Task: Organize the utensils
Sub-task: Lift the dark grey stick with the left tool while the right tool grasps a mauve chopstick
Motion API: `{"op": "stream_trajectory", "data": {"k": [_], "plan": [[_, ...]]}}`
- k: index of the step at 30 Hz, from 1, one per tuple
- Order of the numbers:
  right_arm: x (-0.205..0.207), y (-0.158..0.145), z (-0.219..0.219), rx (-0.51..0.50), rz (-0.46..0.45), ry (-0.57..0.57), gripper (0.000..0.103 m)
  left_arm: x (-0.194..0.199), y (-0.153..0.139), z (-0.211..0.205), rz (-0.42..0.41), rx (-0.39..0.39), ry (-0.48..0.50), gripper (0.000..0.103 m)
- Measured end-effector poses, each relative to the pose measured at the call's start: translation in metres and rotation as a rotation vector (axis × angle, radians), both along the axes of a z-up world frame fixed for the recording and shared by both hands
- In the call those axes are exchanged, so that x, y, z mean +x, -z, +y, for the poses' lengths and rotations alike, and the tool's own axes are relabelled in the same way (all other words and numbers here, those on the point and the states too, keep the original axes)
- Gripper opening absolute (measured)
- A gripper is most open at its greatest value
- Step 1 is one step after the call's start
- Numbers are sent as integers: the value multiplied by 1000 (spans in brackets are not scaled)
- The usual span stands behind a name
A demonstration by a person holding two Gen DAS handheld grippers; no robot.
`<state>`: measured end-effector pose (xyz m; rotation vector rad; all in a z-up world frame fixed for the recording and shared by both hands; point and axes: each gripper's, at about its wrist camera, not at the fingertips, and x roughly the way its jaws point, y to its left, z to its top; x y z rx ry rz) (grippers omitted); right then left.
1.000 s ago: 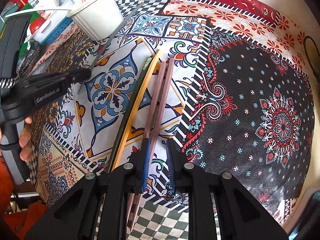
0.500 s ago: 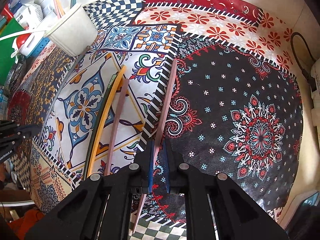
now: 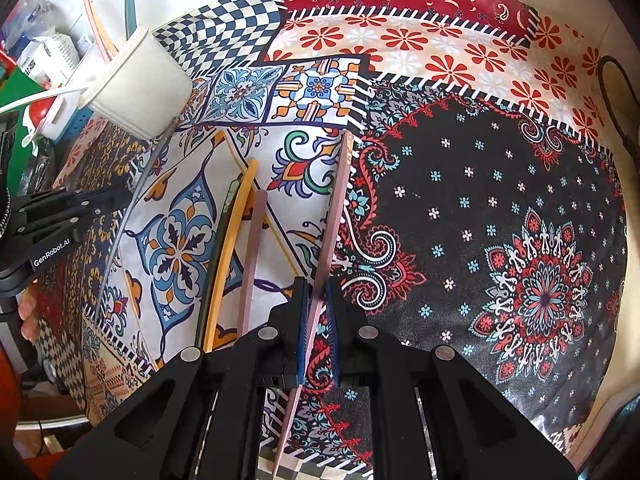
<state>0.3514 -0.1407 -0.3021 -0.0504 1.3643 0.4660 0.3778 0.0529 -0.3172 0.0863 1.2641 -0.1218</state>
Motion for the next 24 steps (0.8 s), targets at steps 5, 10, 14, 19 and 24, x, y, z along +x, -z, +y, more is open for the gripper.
{"op": "stream_trajectory", "data": {"k": [5,10,14,19,24], "plan": [[15,1,8,11,-5,22,6,15,1,-14,-13,14,9,6],[27,1,15,15,-9,45,5,27,-3,-28,-15,19,16,5],[32,1,22,2,-7,50,6,21,-4,-30,3,-14,8,5],[32,-9,16,37,-15,63,5,-3,-23,-38,-39,-5,28,5],[21,-31,5,86,-48,77,5,-29,-54,-36,-118,11,22,5]]}}
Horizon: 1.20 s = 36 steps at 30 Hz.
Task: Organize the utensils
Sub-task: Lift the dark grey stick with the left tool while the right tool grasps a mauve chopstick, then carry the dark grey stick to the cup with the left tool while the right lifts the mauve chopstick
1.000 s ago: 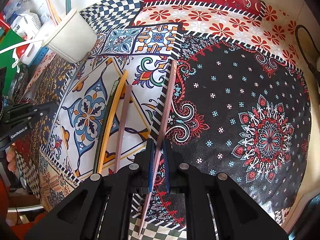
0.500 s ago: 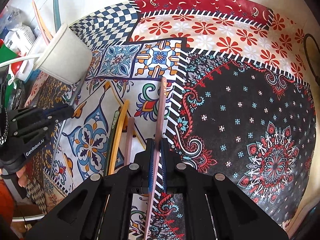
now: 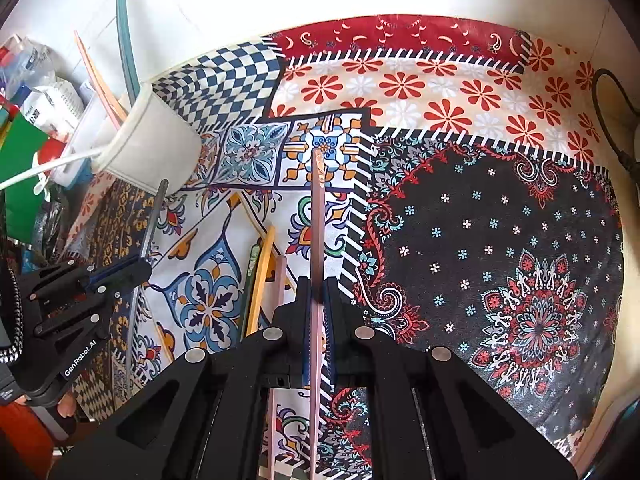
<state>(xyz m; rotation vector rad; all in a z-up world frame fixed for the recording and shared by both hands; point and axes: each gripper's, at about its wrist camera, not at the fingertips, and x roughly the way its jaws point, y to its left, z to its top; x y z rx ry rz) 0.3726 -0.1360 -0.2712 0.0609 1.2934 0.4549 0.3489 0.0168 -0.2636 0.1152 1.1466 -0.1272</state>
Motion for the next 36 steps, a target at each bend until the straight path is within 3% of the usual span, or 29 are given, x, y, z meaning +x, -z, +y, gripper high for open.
{"op": "stream_trajectory", "data": {"k": [6,11,21,25,36], "plan": [[-6,-27,-14,44,-58,-6,5,-32,-32,21,-85,-14,-24,5],[-10,-51,-13,86,-114,-7,5,-28,-51,20,-142,-42,-73,5],[-8,-91,9,108,-236,-72,1,-45,-95,60,-258,-87,-204,5],[2,-77,15,41,-234,-64,2,-52,-104,76,-286,-105,-254,5],[46,18,27,-82,30,-54,11,-66,-118,102,-327,-150,-325,5]]}}
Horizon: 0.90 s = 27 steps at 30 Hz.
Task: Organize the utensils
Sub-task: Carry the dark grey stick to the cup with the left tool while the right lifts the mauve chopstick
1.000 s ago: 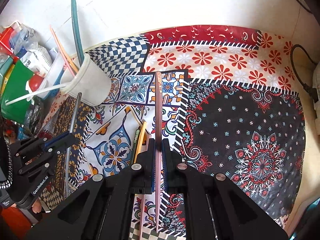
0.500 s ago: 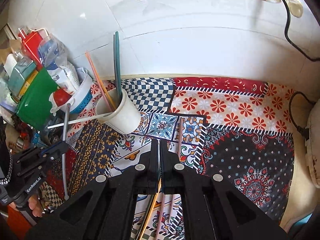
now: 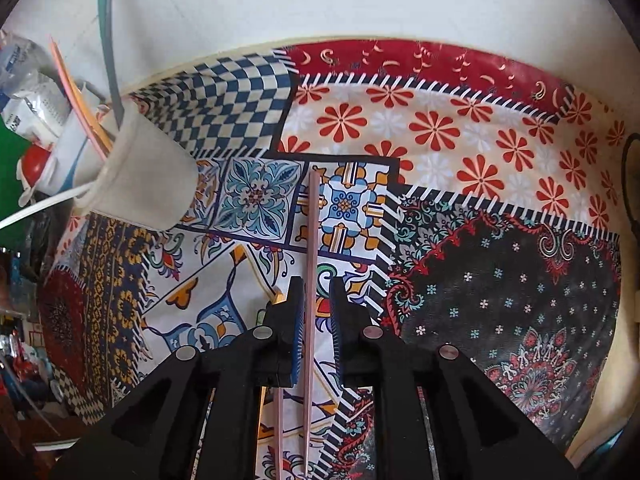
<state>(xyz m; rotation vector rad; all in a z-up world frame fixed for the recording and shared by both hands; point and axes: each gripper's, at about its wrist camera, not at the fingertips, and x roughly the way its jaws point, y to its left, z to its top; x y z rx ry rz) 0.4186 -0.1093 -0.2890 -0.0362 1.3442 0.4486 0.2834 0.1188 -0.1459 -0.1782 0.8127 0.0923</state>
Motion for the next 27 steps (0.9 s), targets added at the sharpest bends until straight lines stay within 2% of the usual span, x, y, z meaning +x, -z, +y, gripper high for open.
{"op": "stream_trajectory", "data": {"k": [4,12,14,19,23,27], "plan": [[3,17,13,-36,24,-11,12,-2,-7,3,-17,0,-7,5],[-7,19,32,-83,-50,-69,12,-1,-28,11,-83,-5,-31,5],[-11,20,35,-103,-64,-71,7,0,-34,13,-99,-6,-35,5],[-13,20,32,-65,-42,-46,6,3,-52,21,-152,-5,-48,5],[-14,0,27,-23,-80,-33,6,9,-69,31,-203,-4,-61,5],[-23,-33,30,23,-150,-38,6,17,-86,40,-253,-1,-77,5]]}}
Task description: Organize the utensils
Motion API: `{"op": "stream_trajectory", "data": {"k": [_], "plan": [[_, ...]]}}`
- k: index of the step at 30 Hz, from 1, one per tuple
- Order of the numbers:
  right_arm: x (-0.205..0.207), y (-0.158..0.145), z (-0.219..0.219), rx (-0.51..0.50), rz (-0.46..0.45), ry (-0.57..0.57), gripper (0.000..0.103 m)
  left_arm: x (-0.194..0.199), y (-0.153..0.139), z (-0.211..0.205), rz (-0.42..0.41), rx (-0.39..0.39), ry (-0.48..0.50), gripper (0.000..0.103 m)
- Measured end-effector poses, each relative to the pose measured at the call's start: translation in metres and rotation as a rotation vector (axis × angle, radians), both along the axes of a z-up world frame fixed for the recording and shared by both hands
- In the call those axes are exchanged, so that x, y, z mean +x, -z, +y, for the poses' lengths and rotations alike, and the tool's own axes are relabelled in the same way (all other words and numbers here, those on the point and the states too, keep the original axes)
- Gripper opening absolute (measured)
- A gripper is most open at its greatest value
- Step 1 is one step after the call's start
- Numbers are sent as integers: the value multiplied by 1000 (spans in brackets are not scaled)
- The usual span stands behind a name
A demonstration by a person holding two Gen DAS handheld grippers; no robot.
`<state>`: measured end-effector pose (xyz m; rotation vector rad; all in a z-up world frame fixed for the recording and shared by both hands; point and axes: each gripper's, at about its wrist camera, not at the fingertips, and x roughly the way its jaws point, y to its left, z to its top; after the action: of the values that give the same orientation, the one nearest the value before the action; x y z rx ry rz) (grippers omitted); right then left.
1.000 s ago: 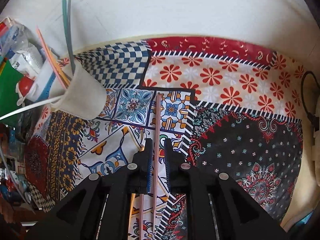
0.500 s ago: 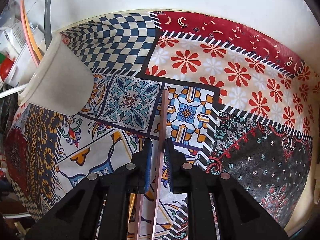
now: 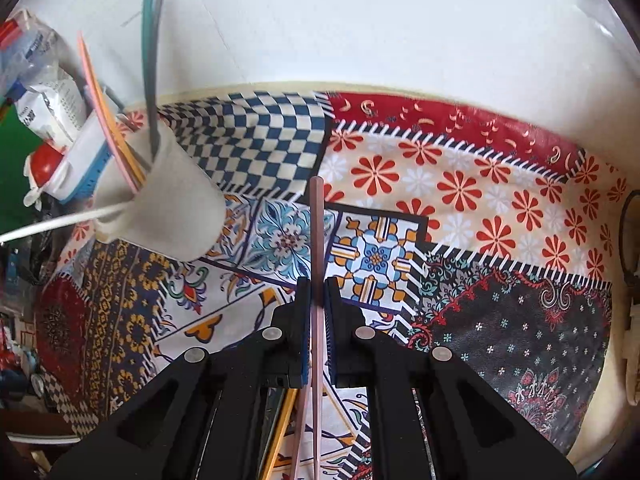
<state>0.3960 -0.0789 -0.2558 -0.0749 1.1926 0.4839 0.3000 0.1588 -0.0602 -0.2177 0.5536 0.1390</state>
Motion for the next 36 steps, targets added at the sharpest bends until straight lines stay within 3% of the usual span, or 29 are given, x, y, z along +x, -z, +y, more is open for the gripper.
{"op": "stream_trajectory", "data": {"k": [12,16,22,33,36], "plan": [[4,-107,13,186,-226,-27,6,43,-22,4,-136,41,-47,5],[6,-130,24,233,-281,-41,6,62,-24,0,-190,50,-28,5],[11,-163,38,293,-350,-67,6,100,-21,-8,-204,77,31,5],[21,-169,58,304,-369,-107,6,149,17,-27,-206,122,156,5],[22,-161,65,273,-370,-117,6,157,20,-21,-180,27,241,5]]}}
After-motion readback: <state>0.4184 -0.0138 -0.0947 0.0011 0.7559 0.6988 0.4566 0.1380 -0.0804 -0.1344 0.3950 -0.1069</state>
